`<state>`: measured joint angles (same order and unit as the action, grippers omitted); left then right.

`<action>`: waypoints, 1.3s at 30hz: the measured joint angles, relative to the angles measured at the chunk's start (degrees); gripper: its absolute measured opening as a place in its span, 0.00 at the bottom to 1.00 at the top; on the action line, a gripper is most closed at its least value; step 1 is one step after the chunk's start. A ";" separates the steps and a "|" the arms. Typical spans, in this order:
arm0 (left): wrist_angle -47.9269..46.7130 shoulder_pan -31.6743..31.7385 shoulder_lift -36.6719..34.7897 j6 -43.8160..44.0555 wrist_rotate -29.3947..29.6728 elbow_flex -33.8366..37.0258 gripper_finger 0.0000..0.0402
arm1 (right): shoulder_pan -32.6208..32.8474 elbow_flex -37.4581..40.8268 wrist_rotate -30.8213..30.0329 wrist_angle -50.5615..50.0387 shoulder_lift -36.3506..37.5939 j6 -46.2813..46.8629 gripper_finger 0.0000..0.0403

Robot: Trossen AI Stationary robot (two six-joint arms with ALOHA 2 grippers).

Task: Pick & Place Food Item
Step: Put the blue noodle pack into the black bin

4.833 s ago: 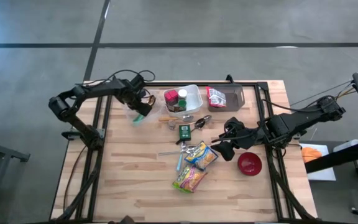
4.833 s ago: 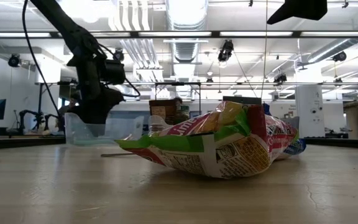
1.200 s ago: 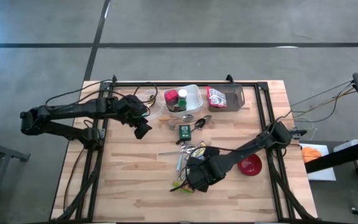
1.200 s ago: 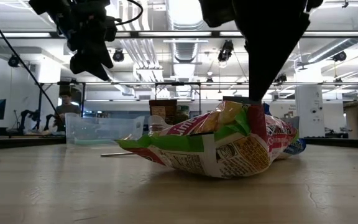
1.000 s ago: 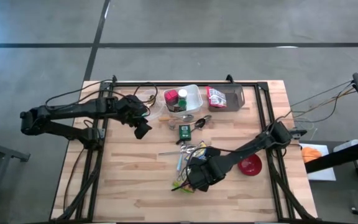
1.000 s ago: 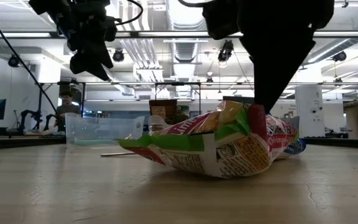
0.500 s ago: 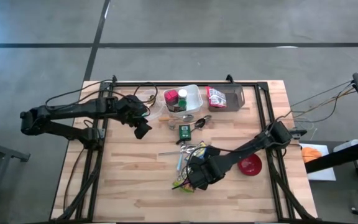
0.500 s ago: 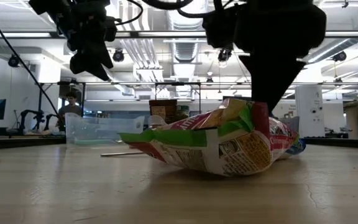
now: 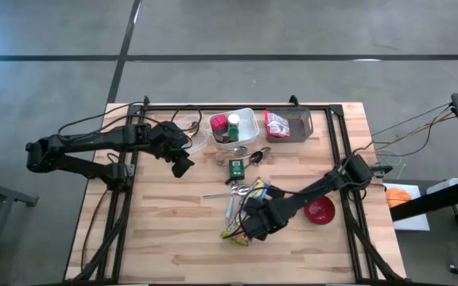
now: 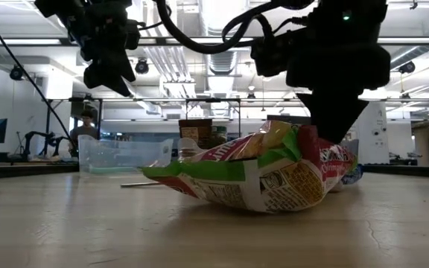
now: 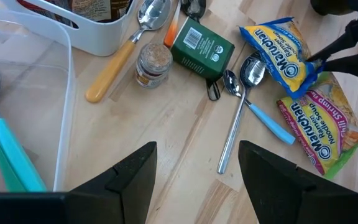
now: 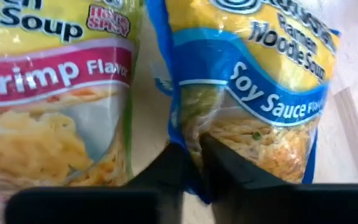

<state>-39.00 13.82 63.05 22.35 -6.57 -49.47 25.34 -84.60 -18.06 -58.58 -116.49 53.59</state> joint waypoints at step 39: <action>-0.21 0.02 -0.07 0.15 0.02 -0.07 0.57 | -9.49 -0.19 -13.32 -3.11 26.66 15.12 0.02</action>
<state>-39.21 13.85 62.98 22.49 -6.55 -49.54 15.85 -84.79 -31.38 -61.69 -89.82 68.70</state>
